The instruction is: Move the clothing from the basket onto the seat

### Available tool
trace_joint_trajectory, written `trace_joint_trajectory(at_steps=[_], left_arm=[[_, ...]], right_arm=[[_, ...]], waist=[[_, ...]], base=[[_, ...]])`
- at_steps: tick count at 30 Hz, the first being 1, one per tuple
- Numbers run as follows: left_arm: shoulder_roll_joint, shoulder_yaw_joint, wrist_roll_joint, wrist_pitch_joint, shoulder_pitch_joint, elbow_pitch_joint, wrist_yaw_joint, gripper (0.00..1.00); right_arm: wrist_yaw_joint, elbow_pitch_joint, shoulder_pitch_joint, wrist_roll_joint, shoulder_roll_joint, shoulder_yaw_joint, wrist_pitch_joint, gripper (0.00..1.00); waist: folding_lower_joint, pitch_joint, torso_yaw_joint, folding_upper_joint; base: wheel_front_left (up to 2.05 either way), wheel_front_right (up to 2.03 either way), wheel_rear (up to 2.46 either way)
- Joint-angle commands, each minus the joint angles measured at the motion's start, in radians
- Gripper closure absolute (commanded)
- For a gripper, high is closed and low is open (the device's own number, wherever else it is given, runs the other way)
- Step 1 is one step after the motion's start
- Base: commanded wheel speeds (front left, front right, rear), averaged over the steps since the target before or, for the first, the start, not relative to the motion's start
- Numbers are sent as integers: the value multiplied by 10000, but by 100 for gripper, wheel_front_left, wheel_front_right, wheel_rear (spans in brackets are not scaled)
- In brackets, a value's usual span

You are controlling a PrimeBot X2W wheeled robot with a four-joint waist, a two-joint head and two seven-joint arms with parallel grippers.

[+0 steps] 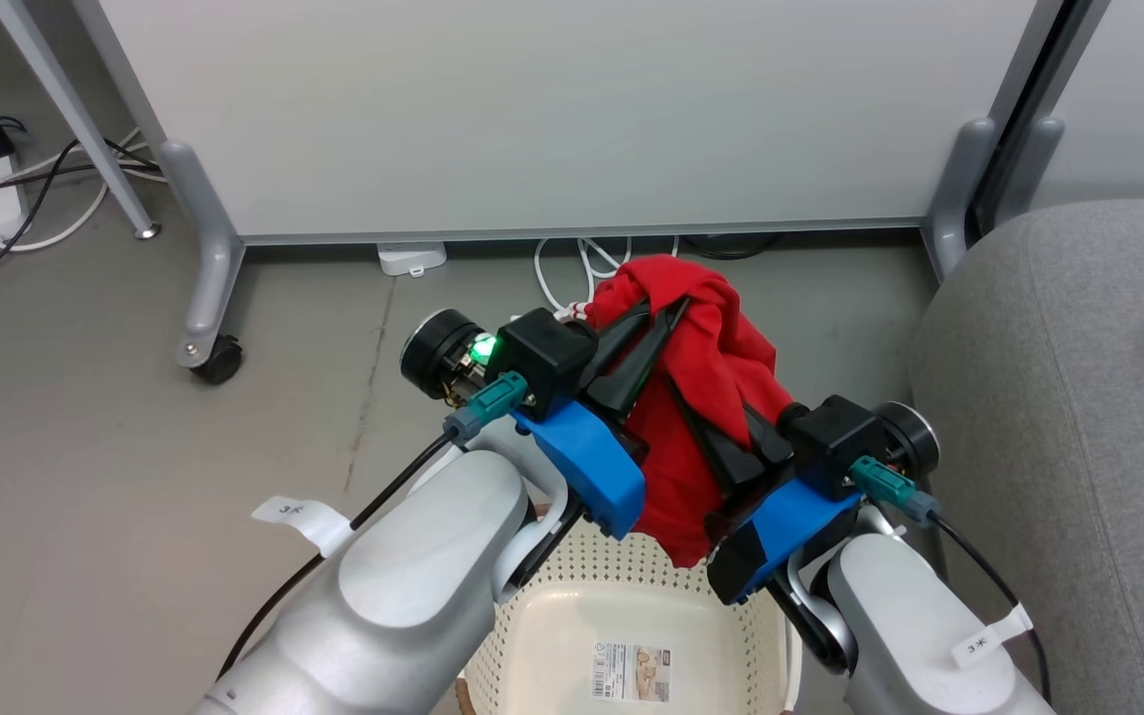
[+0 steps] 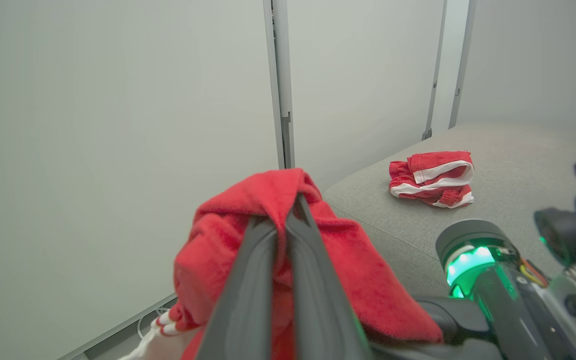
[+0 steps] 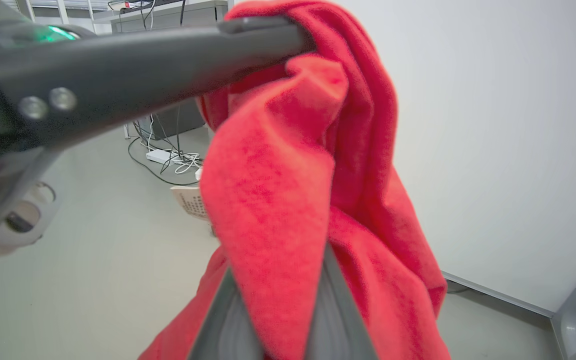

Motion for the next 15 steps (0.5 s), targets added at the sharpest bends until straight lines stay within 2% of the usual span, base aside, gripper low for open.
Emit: trace_joint_trajectory(at_steps=[1,2,6,15], left_arm=[[32,-30,75,-44,21,41,66,4],[30,-38,92,-43,20,46,89,0],[22,-60,116,-38,79,18,128,0],[25,-112,284,-37,364,-307,242,0]], right_arm=[[5,-78,93,60,12,-37,-9,100],[5,-94,111,59,12,-51,-9,100],[4,-125,204,94,9,-338,-9,100],[5,-629,708,-557,-9,-2109,-9,100]], waist=[[0,-7,6,0],[0,-11,7,0],[0,-29,35,0],[0,52,49,0]], base=[[0,0,0],[0,0,0],[0,0,0],[0,0,0]])
